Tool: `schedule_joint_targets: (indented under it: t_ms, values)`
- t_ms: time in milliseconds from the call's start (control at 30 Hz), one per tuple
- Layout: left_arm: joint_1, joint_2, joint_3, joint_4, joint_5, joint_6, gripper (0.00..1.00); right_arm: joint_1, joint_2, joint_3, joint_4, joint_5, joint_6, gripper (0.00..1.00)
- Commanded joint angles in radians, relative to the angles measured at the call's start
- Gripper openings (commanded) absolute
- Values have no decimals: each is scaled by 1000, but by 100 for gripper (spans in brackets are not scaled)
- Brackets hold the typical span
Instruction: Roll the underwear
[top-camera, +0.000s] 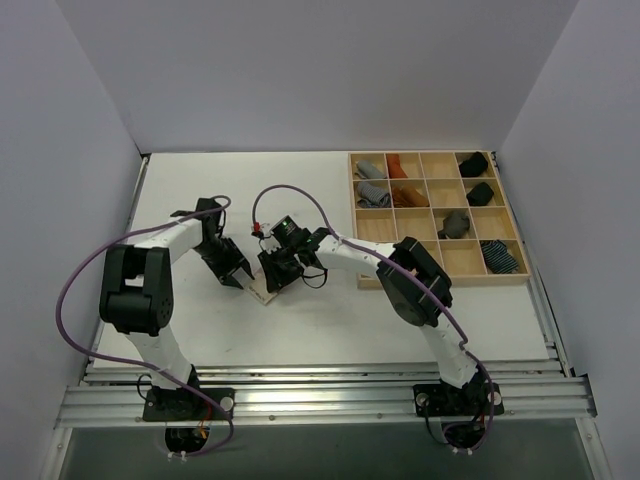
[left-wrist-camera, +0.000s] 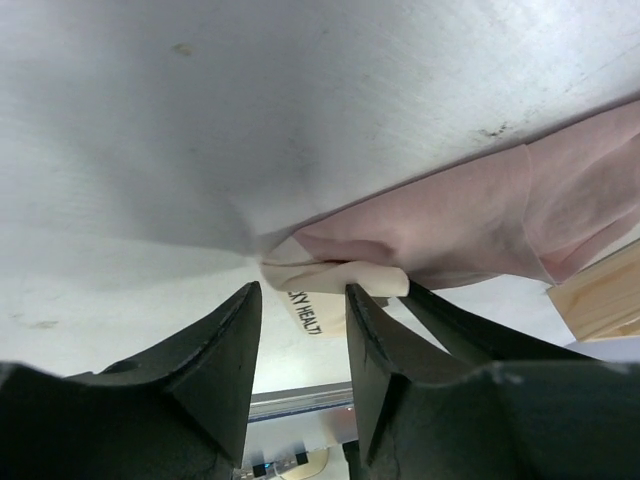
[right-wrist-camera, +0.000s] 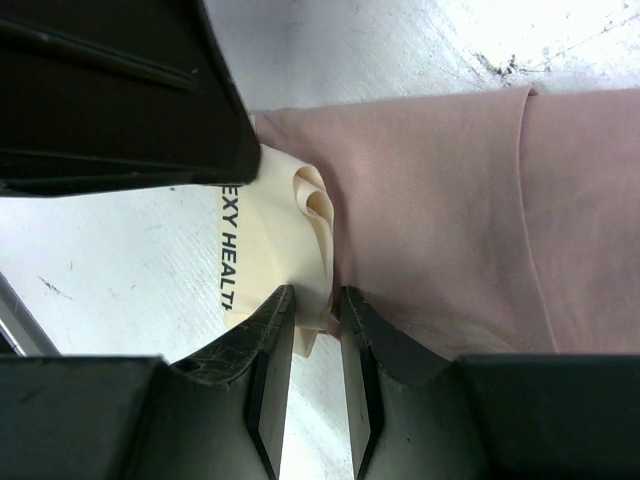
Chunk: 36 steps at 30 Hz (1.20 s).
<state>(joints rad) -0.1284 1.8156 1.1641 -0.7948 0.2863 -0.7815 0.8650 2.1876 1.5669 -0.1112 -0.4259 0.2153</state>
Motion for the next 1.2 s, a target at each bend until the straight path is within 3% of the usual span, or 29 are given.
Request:
schedule_joint_targets:
  t_ms: [0, 100, 333, 733, 900, 1033, 1167]
  values:
    - [6, -61, 16, -92, -73, 7, 49, 8, -2, 7, -65, 47, -1, 22]
    - [4, -91, -17, -51, -50, -4, 50, 9, 1, 7, -64, 46, 4, 21]
    - [6, -133, -155, 215, 80, -30, 50, 6, -2, -11, -55, 47, 13, 20]
    - [21, -73, -253, 350, 76, -53, 45, 3, -3, -50, 2, 19, 76, 20]
    - [21, -81, -259, 345, 36, -47, 36, 3, -3, -54, 13, 18, 87, 20]
    - [19, -90, -268, 371, 34, -56, 11, 5, -18, -56, 13, 22, 95, 20]
    - [4, -99, -227, 318, 30, -56, 2, 8, -92, -82, -1, 93, 105, 24]
